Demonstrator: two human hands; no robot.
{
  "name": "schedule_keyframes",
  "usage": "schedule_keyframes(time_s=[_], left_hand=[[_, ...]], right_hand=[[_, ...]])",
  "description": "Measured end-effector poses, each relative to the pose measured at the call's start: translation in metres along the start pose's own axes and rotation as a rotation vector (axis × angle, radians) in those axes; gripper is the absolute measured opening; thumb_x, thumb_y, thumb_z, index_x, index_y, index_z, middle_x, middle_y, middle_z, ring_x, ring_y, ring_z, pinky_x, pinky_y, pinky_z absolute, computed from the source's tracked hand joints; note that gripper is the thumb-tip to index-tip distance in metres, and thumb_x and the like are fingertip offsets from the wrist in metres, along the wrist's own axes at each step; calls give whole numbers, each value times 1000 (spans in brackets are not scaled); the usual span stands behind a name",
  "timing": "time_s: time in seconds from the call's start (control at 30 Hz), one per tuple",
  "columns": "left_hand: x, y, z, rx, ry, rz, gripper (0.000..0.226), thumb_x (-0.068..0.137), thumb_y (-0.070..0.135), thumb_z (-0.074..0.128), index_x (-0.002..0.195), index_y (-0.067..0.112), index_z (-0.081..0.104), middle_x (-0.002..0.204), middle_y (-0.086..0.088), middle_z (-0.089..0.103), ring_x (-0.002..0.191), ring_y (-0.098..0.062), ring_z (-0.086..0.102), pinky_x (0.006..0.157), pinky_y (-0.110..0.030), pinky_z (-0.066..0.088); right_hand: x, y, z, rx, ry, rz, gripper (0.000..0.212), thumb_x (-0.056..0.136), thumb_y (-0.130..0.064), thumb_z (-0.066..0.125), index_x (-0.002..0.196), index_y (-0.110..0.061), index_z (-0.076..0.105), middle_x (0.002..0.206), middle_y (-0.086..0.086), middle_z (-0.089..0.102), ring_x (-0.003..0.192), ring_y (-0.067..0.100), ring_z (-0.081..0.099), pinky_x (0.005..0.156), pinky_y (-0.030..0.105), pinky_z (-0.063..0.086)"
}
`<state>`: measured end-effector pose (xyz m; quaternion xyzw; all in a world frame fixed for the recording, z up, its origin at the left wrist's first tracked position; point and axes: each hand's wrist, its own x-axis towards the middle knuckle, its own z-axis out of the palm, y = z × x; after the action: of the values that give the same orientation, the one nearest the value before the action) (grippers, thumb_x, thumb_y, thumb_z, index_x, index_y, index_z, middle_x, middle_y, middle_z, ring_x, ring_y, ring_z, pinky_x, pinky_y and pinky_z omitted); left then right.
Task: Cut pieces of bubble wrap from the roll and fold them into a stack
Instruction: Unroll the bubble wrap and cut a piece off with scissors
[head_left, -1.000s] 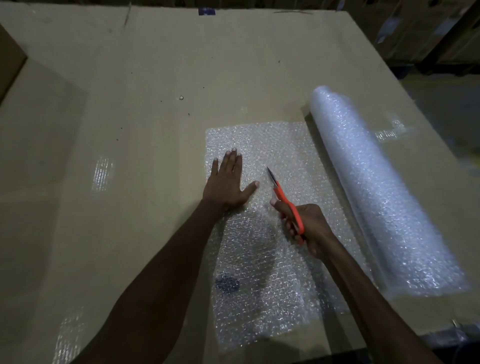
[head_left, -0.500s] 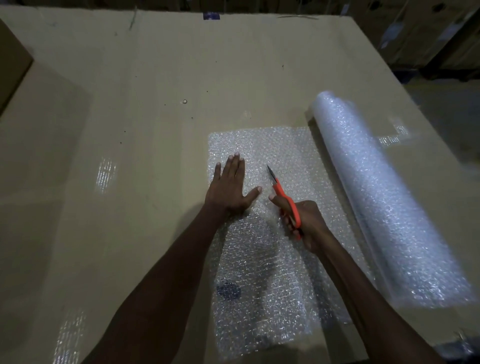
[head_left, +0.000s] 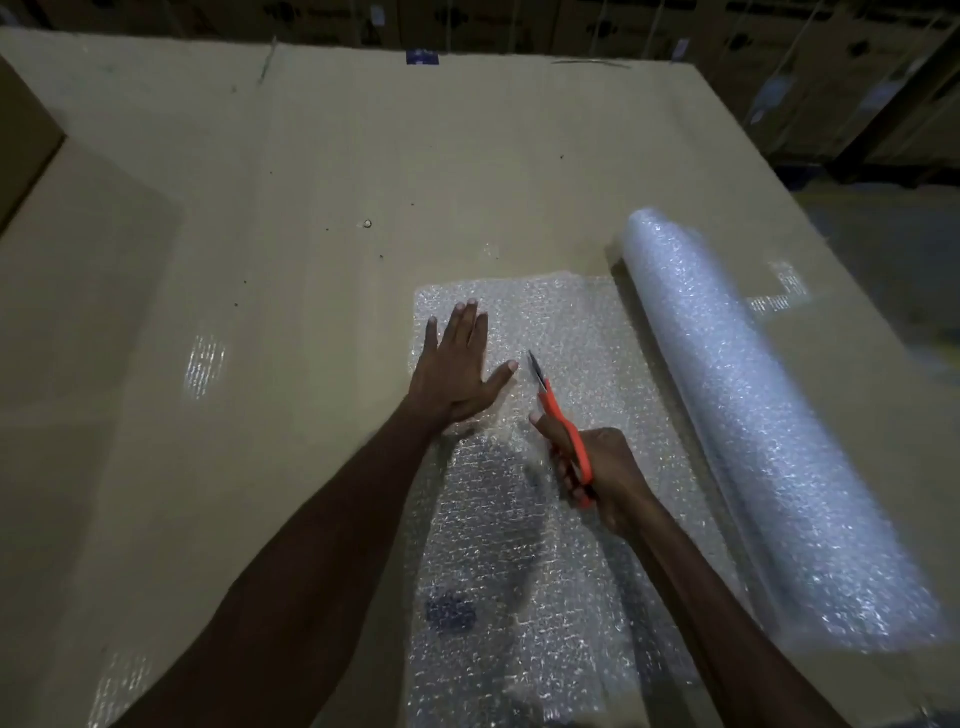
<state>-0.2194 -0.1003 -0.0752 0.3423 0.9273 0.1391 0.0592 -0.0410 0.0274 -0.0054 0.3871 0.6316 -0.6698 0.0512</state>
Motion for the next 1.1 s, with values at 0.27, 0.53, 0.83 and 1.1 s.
schedule_keyframes(time_s=[0.27, 0.53, 0.83, 1.1], left_hand=[[8, -6, 10, -4, 17, -16, 92, 96, 70, 17, 159, 6, 2, 167, -8, -6, 154, -19, -10, 123, -49, -7], [11, -7, 11, 13, 6, -19, 98, 91, 74, 11, 159, 4, 3, 167, -10, -5, 154, -21, -8, 123, -48, -6], [11, -8, 12, 21, 10, -20, 97, 91, 74, 11, 159, 5, 0, 167, -9, -8, 154, -19, -11, 123, -49, -7], [11, -7, 13, 15, 15, -30, 98, 90, 75, 10, 159, 6, -1, 167, -9, -10, 153, -19, -13, 123, -48, -8]], right_hand=[[12, -10, 9, 46, 8, 2, 46, 78, -43, 86, 59, -8, 63, 49, 8, 51, 35, 16, 40, 38, 20, 31], [22, -11, 6, 25, -2, -18, 48, 76, -46, 87, 66, -4, 66, 52, 11, 53, 37, 17, 41, 38, 21, 32], [38, -16, 8, 14, -4, -42, 50, 75, -44, 88, 57, -6, 62, 49, 12, 50, 34, 17, 40, 40, 22, 31], [48, -22, 9, 29, -16, -50, 48, 75, -41, 89, 65, 0, 66, 51, 14, 52, 35, 18, 41, 43, 24, 31]])
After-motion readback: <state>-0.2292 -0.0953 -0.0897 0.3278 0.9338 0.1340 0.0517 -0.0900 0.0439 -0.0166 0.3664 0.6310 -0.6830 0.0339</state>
